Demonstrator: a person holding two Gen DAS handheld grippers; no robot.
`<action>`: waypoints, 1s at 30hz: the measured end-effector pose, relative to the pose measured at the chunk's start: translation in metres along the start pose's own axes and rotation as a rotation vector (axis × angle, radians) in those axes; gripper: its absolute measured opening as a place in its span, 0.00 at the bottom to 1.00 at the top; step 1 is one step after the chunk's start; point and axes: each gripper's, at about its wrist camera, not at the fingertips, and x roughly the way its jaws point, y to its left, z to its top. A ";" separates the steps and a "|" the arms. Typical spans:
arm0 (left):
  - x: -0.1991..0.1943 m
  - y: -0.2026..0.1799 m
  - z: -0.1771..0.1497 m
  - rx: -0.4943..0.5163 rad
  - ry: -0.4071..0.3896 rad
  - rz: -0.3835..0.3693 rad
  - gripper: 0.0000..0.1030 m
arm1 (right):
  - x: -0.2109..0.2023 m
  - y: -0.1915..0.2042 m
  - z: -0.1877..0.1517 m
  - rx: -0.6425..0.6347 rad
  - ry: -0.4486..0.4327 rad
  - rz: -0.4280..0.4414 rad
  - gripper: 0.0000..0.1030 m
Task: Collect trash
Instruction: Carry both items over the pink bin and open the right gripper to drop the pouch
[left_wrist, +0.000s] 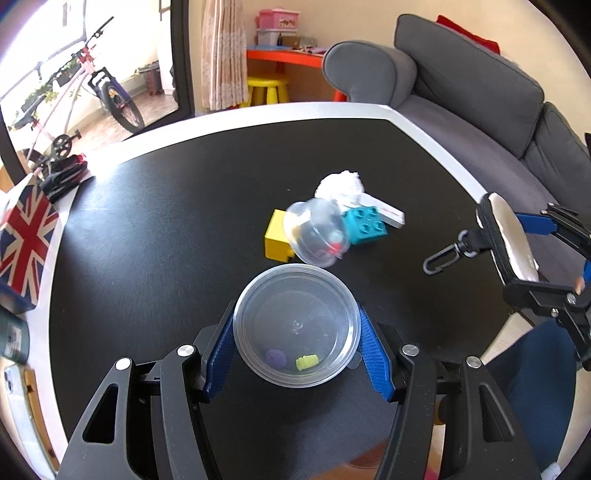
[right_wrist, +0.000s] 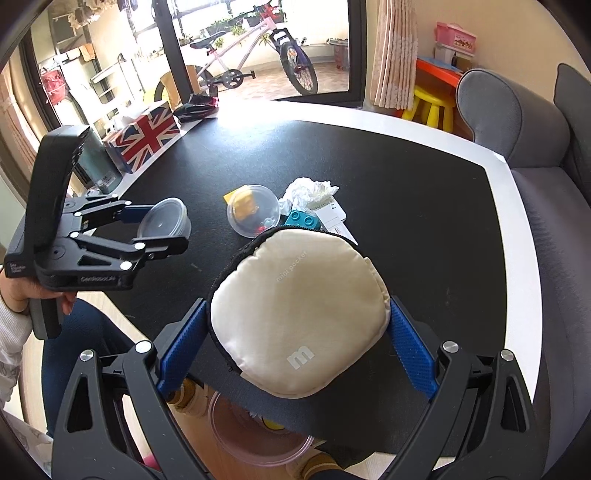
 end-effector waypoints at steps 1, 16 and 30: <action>-0.005 -0.002 -0.003 -0.002 -0.005 -0.004 0.58 | -0.004 0.001 -0.003 -0.002 -0.006 -0.002 0.89; -0.060 -0.047 -0.053 0.042 -0.064 -0.050 0.58 | -0.058 0.032 -0.055 -0.019 -0.055 -0.002 0.89; -0.065 -0.072 -0.099 0.050 -0.051 -0.085 0.58 | -0.053 0.050 -0.114 -0.031 0.008 0.028 0.89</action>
